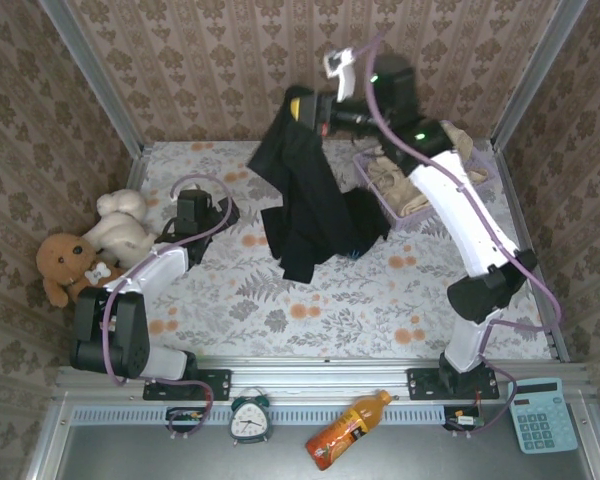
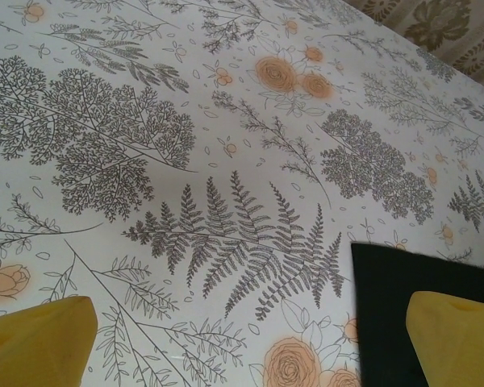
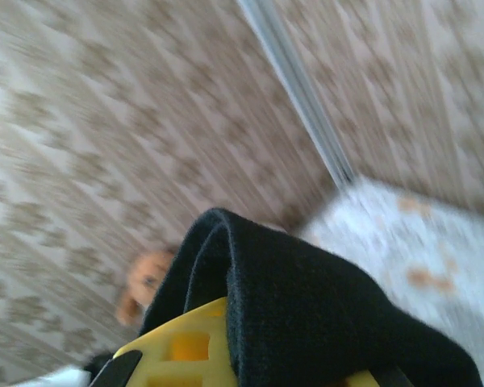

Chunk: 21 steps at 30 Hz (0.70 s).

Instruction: Fold and stack the mixed laundry pile

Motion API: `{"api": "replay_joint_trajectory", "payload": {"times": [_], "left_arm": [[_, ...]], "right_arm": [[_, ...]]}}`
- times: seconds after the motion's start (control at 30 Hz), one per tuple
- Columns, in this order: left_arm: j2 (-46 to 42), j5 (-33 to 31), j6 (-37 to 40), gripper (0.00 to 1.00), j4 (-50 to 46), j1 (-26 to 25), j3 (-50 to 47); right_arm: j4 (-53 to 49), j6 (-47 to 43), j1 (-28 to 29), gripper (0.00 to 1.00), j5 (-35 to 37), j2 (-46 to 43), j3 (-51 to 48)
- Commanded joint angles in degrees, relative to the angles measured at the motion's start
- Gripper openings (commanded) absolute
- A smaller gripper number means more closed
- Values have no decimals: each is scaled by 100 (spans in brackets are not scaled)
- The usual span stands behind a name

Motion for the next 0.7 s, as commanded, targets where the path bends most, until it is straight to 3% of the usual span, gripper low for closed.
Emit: {"api": "replay_joint_trajectory", "payload": {"times": [0.0, 0.1, 0.23, 0.43, 0.53, 0.67], "left_arm": [[-222, -47, 76, 100, -139, -35, -11], [-215, 130, 171, 100, -220, -177, 113], [-112, 343, 308, 100, -214, -597, 300], [307, 547, 148, 100, 84, -1266, 496], [640, 572, 63, 100, 281, -1658, 615], [960, 567, -118, 100, 474, -1784, 745]], "right_arm": [[145, 4, 15, 1, 1112, 426, -1355], [-87, -120, 15, 45, 1341, 770, -1857], [-176, -133, -78, 72, 2105, 369, -2755], [-477, 76, -737, 84, 2690, -1188, -4446], [-427, 108, -1148, 99, 2759, -2069, -5425], [-40, 240, -1836, 100, 2520, -2745, -6388]]}}
